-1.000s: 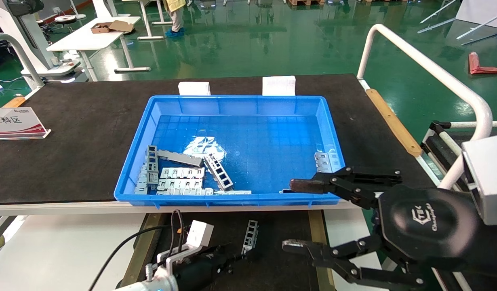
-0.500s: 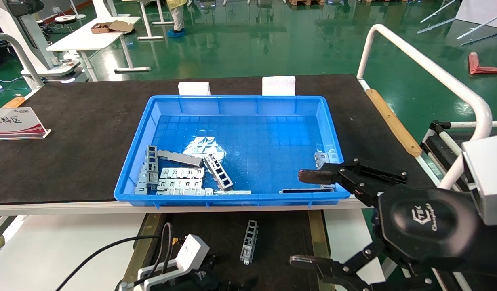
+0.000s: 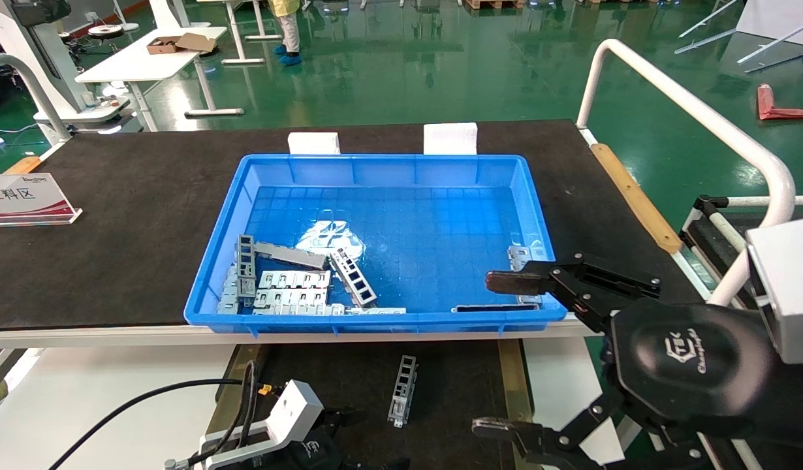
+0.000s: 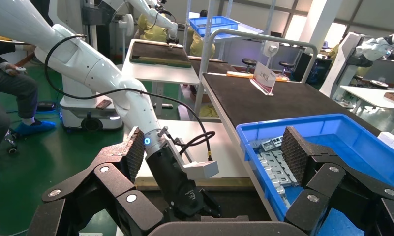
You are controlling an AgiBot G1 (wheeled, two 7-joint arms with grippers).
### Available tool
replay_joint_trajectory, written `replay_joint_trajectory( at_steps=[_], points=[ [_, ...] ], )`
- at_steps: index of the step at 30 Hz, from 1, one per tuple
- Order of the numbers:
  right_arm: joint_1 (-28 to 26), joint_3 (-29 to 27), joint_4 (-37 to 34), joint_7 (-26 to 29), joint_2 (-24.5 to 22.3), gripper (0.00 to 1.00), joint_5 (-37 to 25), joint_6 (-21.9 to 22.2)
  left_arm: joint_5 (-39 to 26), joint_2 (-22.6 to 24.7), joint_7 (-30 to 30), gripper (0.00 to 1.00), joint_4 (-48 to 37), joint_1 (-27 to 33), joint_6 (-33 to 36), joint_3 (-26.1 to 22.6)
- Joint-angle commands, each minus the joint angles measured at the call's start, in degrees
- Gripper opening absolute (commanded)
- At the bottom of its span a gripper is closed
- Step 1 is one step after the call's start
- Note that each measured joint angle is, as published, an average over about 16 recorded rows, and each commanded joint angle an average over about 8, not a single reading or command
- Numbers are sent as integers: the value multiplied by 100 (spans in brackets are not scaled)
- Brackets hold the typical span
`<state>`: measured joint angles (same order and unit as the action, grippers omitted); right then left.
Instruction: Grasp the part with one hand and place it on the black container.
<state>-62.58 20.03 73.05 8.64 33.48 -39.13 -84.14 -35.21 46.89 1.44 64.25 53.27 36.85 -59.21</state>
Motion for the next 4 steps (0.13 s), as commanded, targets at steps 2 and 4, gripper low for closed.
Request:
replay_joint_trajectory(
  at_steps=[2, 4],
  points=[
    [0, 0, 0, 0, 0, 100, 0, 0, 32, -11, -63, 100, -51, -5, 98, 37],
    [0, 1, 0, 0, 0, 100, 0, 0, 40, -9, -73, 100, -66, -6, 118, 44]
  ],
)
